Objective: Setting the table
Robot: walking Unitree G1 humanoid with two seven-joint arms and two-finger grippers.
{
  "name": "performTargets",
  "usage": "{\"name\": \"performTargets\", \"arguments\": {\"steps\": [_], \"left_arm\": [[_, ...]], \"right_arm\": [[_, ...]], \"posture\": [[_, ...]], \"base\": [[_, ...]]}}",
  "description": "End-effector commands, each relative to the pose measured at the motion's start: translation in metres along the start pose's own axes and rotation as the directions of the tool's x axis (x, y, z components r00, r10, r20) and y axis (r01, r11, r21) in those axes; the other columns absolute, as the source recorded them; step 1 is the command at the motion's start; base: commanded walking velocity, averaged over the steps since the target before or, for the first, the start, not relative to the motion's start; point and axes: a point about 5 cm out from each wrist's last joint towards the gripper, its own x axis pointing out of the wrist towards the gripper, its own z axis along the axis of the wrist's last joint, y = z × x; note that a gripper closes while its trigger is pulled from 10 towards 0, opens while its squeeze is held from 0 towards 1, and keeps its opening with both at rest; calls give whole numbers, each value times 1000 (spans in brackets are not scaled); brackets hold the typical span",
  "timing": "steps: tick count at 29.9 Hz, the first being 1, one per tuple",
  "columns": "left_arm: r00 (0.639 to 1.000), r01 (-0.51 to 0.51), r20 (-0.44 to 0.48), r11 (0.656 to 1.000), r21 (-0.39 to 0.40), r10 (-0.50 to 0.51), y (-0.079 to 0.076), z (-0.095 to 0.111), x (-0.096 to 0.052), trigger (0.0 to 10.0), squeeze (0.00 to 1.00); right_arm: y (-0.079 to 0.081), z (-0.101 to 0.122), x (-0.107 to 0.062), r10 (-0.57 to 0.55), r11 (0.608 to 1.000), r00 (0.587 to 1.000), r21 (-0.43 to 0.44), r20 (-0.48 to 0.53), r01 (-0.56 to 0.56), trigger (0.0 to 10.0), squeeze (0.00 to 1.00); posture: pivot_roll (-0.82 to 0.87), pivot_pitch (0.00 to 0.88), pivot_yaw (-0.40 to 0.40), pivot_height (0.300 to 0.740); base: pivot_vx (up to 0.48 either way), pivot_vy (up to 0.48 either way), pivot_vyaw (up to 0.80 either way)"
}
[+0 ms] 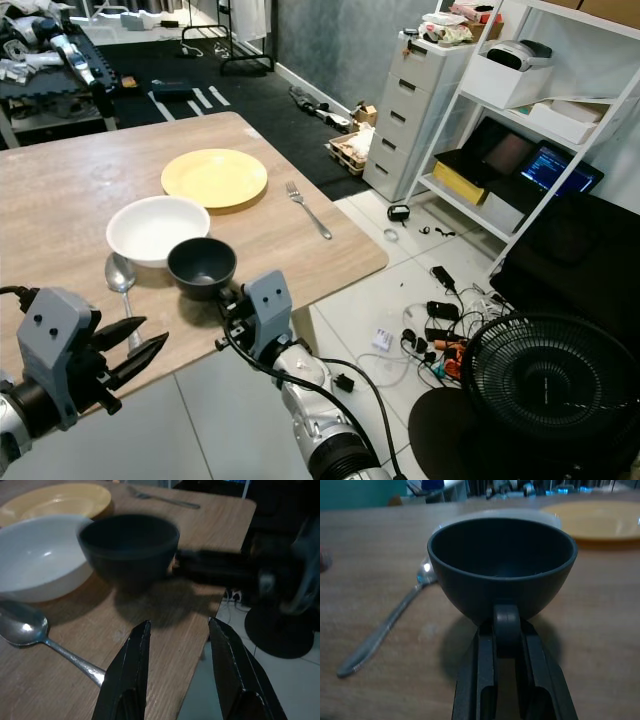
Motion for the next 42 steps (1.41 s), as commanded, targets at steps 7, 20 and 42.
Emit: {"name": "performTargets", "arguments": {"steps": [7, 20, 42], "left_arm": [[990, -137, -43, 991, 0, 137, -1, -9, 23, 10000, 0], [965, -259, 5, 955, 144, 261, -11, 9, 63, 10000, 0], [987, -156, 31, 988, 4, 156, -30, 5, 74, 10000, 0]], "right_arm": [[-41, 24, -32, -284, 958, 953, 72, 102, 278, 10000, 0], [-86, 29, -127, -713, 700, 699, -8, 55, 714, 10000, 0], [-77, 45, -139, -711, 703, 703, -54, -11, 710, 10000, 0]], "posture": [[193, 115, 35, 740], [101, 120, 84, 740], [92, 105, 58, 740]], "base": [[0, 0, 0], [0, 0, 0], [0, 0, 0]]}}
